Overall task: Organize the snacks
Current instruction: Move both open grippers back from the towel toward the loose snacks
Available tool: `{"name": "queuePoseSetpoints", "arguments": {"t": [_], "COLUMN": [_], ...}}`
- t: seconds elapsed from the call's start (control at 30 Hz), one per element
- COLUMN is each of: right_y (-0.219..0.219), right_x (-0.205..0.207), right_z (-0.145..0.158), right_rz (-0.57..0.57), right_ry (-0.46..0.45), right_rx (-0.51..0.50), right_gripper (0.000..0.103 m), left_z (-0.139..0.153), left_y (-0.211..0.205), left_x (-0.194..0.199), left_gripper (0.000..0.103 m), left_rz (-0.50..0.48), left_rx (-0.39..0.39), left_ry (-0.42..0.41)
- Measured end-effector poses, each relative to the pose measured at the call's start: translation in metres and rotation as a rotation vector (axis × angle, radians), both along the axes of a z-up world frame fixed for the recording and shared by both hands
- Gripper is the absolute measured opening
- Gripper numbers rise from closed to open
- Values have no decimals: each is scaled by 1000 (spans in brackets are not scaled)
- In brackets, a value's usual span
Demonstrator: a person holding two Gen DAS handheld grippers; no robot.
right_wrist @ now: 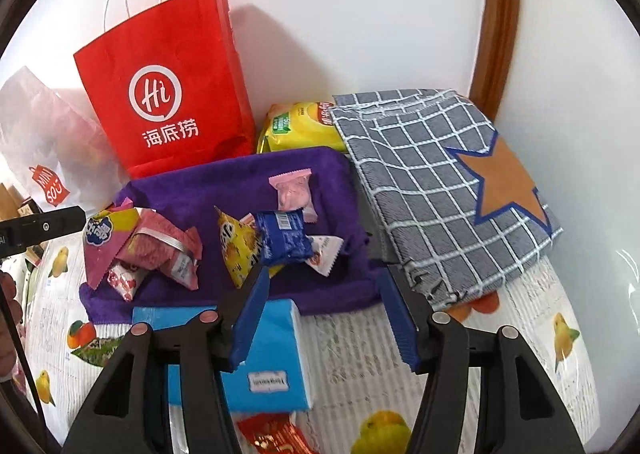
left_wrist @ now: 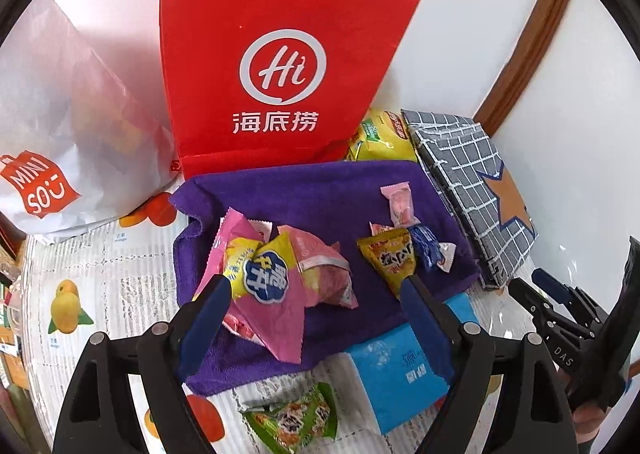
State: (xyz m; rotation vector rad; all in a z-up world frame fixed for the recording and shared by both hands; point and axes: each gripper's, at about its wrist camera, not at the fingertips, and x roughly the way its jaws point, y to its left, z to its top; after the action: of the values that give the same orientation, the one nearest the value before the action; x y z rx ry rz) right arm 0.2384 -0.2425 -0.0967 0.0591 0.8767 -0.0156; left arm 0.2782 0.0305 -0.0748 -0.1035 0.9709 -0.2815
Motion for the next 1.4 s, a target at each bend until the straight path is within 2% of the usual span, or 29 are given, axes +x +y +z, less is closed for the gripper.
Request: {"name": "queuePoseSetpoints", "arguments": {"t": [0.27, 0.7, 0.97, 1.1, 1.27, 1.4], "right_y": [0, 3, 2, 1, 5, 12], "right_x": [-16, -46, -61, -64, -69, -75], "right_z": [2, 2, -6, -13, -20, -25], "right_rz": [-2, -8, -33, -24, 11, 48], "right_ry": [-2, -8, -7, 16, 41, 49], "right_rx": [14, 14, -2, 29, 37, 5], "right_gripper": [59, 60, 60, 60, 60, 60], "left_z": [10, 9, 5, 3, -1, -5], "left_y": [-1, 11, 21, 29, 36, 38], "left_x": [-26, -62, -84, -93, -105, -114], "left_gripper": [85, 85, 84, 84, 84, 84], "left_rz": [-17, -2, 28, 54, 96, 118], "left_rx": [3, -5, 21, 19, 31, 40], "left_ry": [-26, -36, -38, -36, -34, -30]}}
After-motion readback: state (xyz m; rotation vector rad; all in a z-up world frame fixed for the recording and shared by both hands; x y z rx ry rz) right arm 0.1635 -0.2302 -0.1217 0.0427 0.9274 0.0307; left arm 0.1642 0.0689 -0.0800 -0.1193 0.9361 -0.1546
